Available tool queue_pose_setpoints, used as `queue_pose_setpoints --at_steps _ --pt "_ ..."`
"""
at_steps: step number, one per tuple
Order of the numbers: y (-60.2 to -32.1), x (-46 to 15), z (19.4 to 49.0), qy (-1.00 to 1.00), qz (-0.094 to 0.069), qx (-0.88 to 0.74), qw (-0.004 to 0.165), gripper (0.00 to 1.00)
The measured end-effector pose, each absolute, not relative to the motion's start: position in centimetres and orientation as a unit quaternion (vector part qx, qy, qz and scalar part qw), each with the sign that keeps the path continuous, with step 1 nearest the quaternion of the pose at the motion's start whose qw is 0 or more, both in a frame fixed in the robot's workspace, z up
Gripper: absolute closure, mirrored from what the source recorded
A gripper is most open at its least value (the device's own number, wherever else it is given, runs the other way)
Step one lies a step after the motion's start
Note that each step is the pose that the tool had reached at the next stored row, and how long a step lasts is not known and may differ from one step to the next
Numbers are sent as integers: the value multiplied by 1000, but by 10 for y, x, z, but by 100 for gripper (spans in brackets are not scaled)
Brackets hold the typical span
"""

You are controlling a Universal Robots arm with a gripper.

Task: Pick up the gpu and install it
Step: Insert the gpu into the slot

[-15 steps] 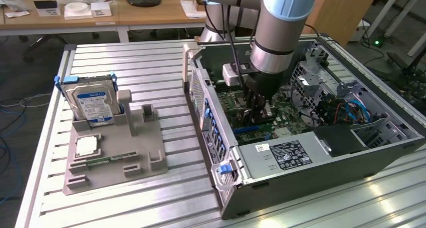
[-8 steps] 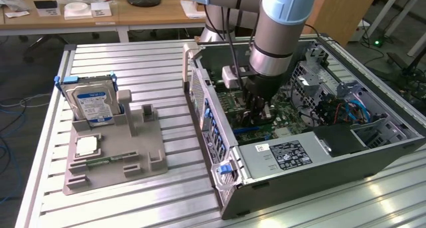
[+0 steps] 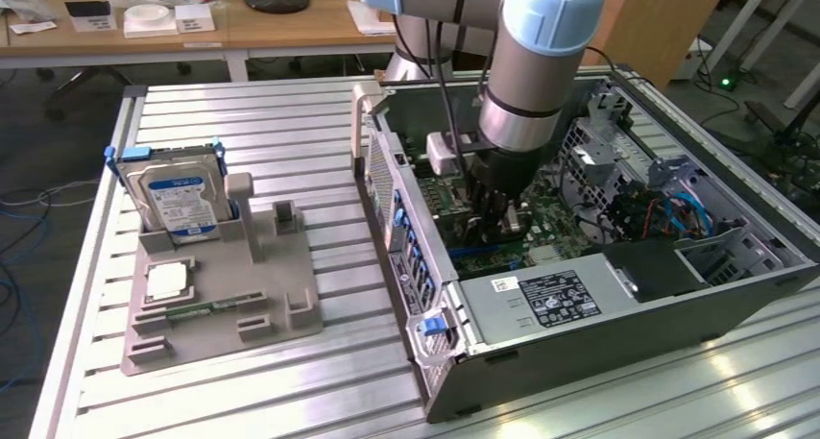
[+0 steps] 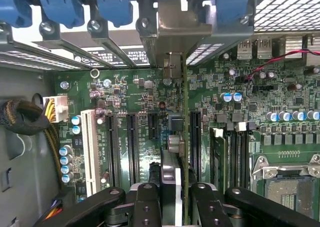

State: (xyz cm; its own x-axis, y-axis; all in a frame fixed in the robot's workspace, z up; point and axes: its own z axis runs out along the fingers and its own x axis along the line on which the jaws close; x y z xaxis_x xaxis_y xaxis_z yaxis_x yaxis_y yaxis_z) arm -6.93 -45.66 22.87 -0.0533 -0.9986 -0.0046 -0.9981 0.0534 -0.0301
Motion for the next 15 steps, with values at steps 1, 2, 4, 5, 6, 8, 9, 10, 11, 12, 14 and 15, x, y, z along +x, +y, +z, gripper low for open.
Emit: queue_pose_setpoints --at_steps 1,2,4,5,6,8,9,10,11,12,14,15 --pt "-457 -69 228 726 -9 -688 12 72" --pt "-457 -69 228 726 -9 -688 12 72" --pt "-457 -69 228 726 -9 -688 12 72" --pt "-457 -69 228 726 -9 -688 12 72" --pt "-457 -69 228 726 -9 -688 12 72" --pt "-456 -69 228 726 -9 -688 12 72" --pt "-456 -70 228 726 -9 -688 12 72" --pt "-456 -70 228 726 -9 -688 12 72" --pt "-456 -70 228 726 -9 -688 12 72" --pt "-456 -70 228 726 -9 -688 12 72" --pt "-456 -70 227 726 -9 -688 12 72" --pt "-456 -70 227 726 -9 -688 12 72"
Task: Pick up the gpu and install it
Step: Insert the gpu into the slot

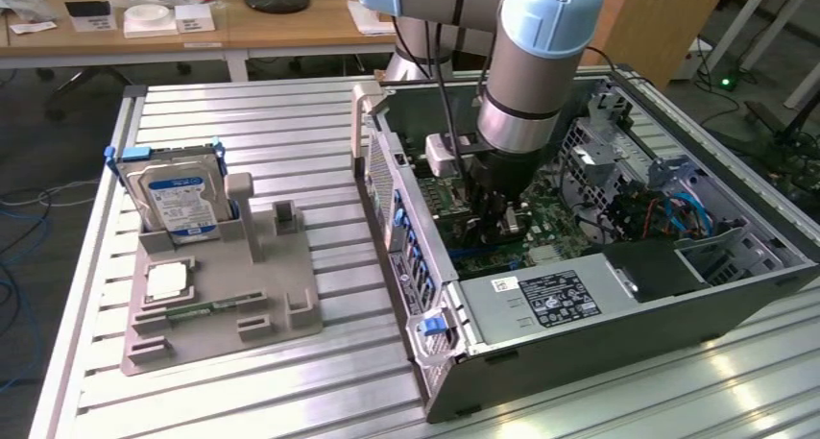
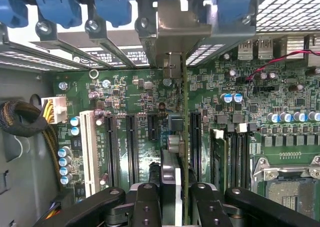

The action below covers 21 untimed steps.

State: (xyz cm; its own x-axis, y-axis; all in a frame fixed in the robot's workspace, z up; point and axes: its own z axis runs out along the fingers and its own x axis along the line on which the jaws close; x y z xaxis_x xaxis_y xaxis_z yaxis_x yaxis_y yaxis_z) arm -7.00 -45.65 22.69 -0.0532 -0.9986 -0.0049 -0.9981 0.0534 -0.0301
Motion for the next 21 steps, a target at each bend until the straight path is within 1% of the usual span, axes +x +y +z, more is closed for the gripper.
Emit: queue_pose_setpoints --at_steps 21 --pt "-456 -70 219 726 -9 -688 12 72"
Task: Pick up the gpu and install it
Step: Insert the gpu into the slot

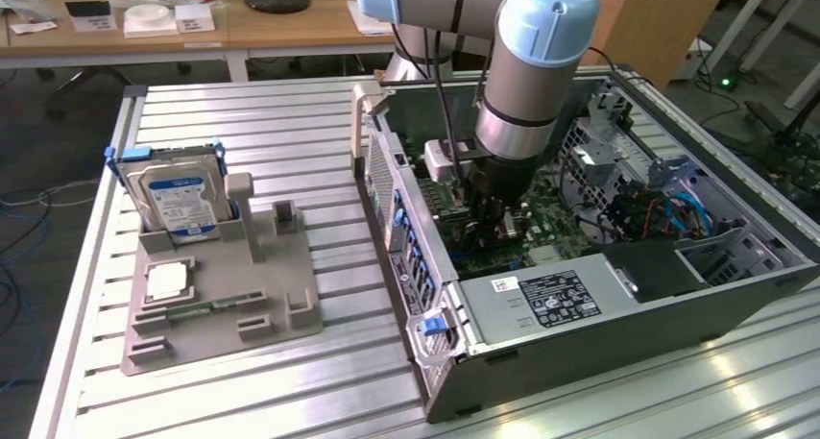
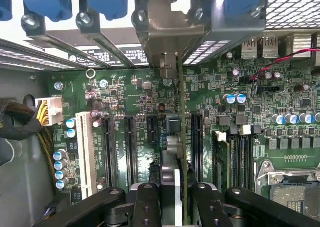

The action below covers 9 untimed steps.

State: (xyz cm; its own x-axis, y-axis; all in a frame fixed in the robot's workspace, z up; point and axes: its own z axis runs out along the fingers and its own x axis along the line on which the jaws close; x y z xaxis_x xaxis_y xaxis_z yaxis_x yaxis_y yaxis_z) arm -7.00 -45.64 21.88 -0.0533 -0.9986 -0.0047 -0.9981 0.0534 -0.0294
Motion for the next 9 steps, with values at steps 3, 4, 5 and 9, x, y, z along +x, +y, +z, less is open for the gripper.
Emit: queue_pose_setpoints --at_steps 3,4,5,9 --pt "-456 -70 219 726 -9 -688 12 72" --pt "-456 -70 219 726 -9 -688 12 72" --pt "-456 -70 219 726 -9 -688 12 72" --pt "-456 -71 219 726 -9 -688 12 72"
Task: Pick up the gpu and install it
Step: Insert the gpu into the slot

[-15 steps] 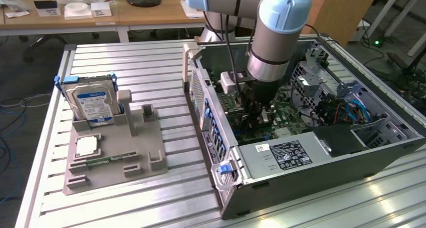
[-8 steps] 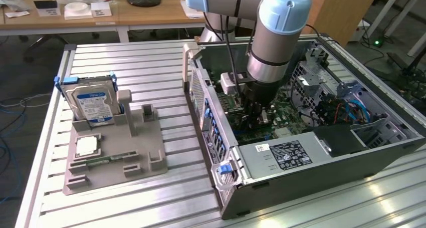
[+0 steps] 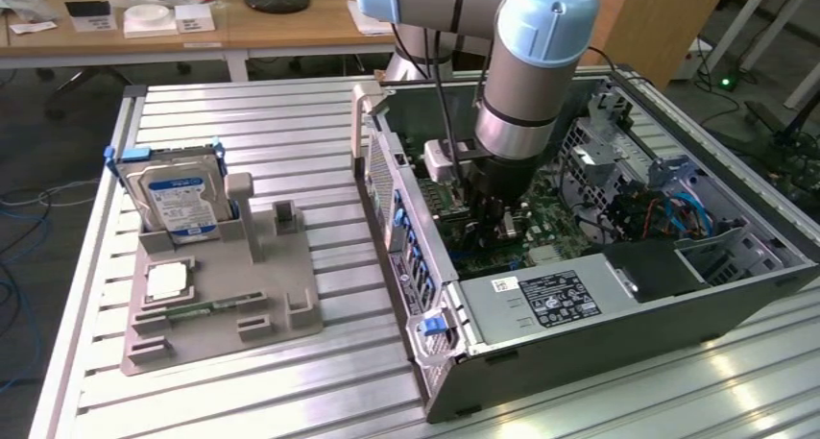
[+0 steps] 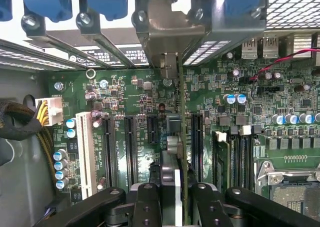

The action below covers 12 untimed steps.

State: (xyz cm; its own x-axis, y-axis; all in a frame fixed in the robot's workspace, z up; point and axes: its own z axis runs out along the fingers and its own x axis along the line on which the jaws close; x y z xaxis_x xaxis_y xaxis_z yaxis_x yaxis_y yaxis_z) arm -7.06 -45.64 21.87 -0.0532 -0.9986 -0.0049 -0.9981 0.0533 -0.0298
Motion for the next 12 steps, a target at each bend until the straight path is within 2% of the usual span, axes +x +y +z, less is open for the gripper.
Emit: queue_pose_setpoints --at_steps 12 --pt "-457 -72 212 726 -9 -688 12 72"
